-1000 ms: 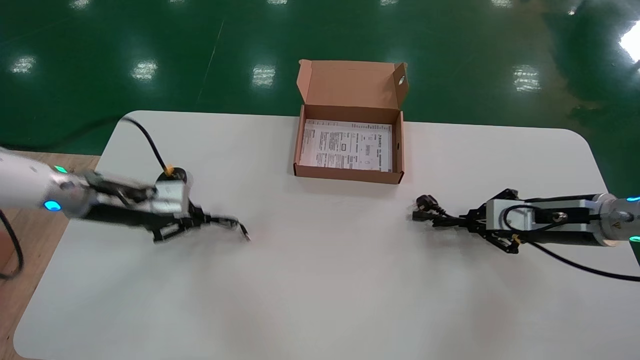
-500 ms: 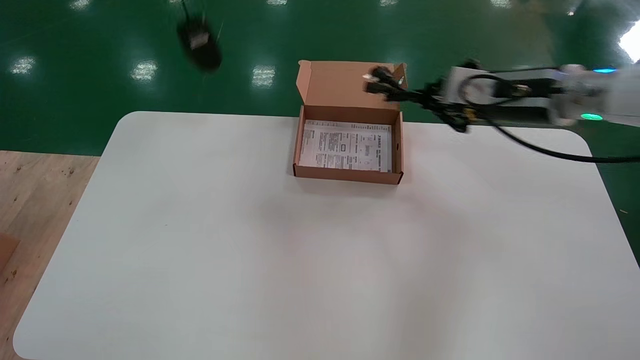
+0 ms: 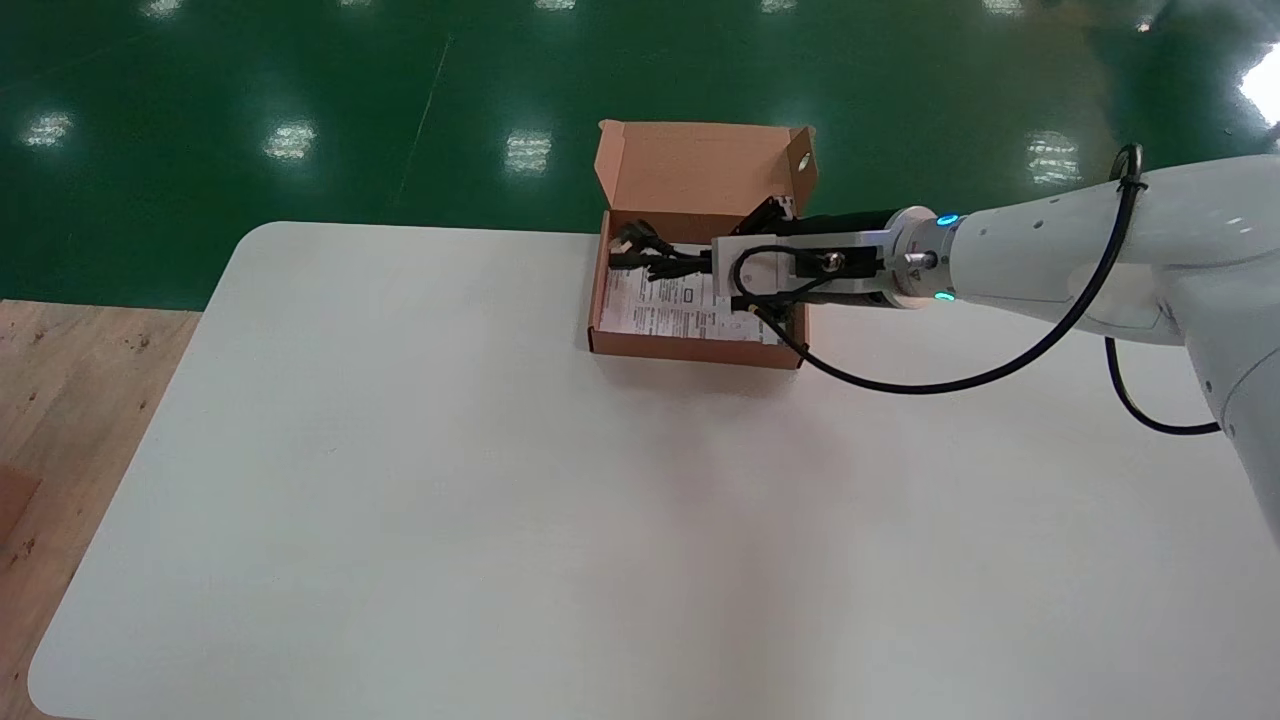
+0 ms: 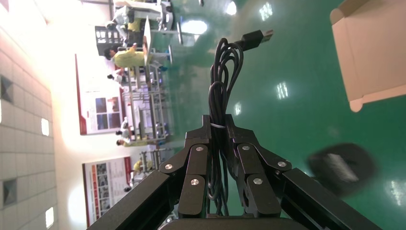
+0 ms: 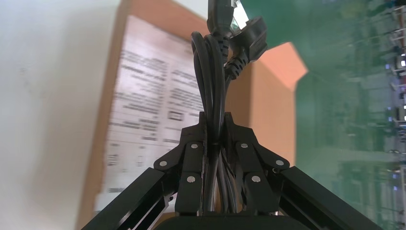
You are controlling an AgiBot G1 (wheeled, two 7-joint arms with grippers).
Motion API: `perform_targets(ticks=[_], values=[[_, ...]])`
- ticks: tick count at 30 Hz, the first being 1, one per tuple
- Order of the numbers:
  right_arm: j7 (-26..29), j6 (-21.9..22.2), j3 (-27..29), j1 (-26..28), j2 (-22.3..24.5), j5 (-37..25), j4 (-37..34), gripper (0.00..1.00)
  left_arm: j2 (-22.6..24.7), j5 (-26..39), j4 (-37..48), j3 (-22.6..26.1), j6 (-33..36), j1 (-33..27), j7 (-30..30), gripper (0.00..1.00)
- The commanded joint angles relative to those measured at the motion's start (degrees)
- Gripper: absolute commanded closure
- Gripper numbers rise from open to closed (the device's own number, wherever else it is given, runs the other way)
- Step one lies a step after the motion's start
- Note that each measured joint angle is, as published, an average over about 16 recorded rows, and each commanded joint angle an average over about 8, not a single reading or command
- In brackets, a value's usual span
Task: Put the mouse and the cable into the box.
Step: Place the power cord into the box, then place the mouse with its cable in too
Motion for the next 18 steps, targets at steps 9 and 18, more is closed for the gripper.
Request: perform_targets(ticks=[9, 18], values=[[-2.2, 1.3, -1.0, -0.7, -1.5, -0.1, -1.1, 0.68, 0.1, 1.2, -3.4, 1.0, 1.1, -0.2, -2.7, 1.0], [-1.5, 1.5, -2.1, -0.9, -1.5, 0.3, -0.5, 0.0, -0.6, 2.3, -7.8, 1.7, 0.8, 1.0, -5.7, 1.0]])
